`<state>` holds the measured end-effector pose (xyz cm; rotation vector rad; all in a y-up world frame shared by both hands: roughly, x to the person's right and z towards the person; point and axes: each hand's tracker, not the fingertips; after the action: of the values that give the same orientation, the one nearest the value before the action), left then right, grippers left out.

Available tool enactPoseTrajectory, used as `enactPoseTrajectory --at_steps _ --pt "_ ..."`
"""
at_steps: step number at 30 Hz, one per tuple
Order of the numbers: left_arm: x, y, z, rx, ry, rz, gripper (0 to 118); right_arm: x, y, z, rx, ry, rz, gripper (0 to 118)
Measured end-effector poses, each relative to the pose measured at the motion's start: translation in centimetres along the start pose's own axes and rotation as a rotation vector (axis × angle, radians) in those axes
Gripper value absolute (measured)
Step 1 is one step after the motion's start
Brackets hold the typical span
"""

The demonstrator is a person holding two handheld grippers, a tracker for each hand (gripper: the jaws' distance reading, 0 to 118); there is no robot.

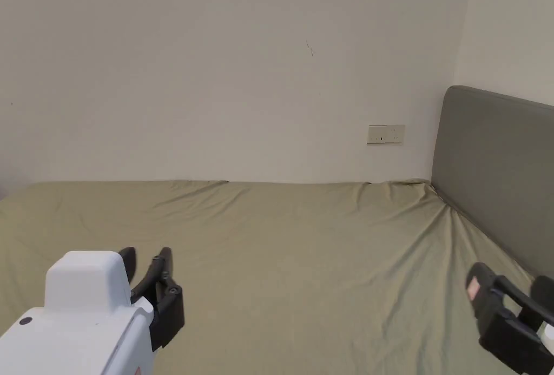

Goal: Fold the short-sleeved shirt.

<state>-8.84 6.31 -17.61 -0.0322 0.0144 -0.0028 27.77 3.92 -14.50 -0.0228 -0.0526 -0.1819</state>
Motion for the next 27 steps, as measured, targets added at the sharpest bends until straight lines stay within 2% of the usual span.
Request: enactPoseTrajectory --at_steps 1,2,6,27 --pt "0.0 -0.1 -0.1 0.004 -0.011 0.003 6 -0.1 -0.1 0.0 -0.005 -0.028 0.009 1" --pt "0.0 -0.3 -0.1 0.007 -0.009 0.014 0 0.0 -0.2 0.0 -0.009 -0.054 0.028 1" --pt "0.4 -1.1 0.1 0.022 0.029 -0.002 0 0.1 -0.7 0.5 0.000 -0.055 0.056 0" --pt "0.2 -1.3 -1.1 -0.030 0.008 0.019 0 0.8 -1.0 0.5 -0.028 -0.084 0.033 0"
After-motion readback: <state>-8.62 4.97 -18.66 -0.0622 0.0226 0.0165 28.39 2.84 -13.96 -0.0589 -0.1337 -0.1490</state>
